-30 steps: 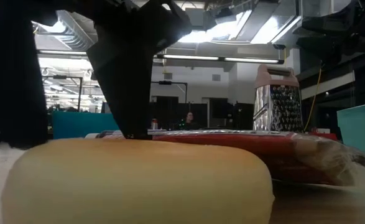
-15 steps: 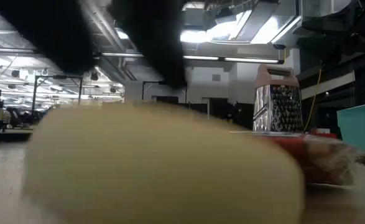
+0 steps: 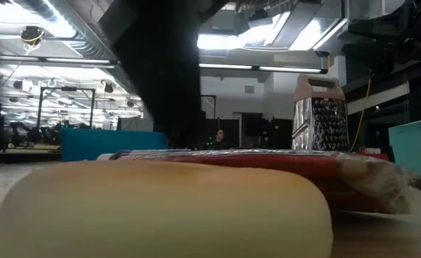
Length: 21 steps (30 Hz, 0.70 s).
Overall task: Pick & Place Food Item
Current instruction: Put the orange donut into the blue bin
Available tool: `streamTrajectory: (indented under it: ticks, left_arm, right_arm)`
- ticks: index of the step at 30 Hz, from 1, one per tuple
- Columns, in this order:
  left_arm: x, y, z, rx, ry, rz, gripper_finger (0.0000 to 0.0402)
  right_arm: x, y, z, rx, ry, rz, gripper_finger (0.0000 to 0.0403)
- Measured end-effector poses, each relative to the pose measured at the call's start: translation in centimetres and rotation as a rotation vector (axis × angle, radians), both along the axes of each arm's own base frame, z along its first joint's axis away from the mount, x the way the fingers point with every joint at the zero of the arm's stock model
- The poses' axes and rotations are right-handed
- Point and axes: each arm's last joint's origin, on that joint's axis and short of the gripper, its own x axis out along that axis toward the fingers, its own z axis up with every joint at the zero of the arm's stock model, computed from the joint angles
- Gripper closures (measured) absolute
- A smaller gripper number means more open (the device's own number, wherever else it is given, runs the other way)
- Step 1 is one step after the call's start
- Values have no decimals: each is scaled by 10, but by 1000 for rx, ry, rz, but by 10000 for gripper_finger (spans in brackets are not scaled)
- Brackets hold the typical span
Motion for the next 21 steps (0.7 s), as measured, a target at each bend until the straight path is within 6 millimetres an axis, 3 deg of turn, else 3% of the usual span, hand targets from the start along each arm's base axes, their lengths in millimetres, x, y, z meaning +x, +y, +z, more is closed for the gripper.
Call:
streamTrajectory:
  ticks: [7,11,15,21]
  left_arm:
    - [3,1,-16,2,47,6,193]
    - [4,1,-20,1,55,7,220]
    - [5,3,-21,5,56,27,272]
    - [5,9,-15,-87,139,68,382]
  right_arm:
    - [0,0,-1,1,9,1,149]
    - [0,0,-2,-2,16,1,149]
    - [0,0,-2,6,15,2,149]
    - [0,0,-2,7,17,3,149]
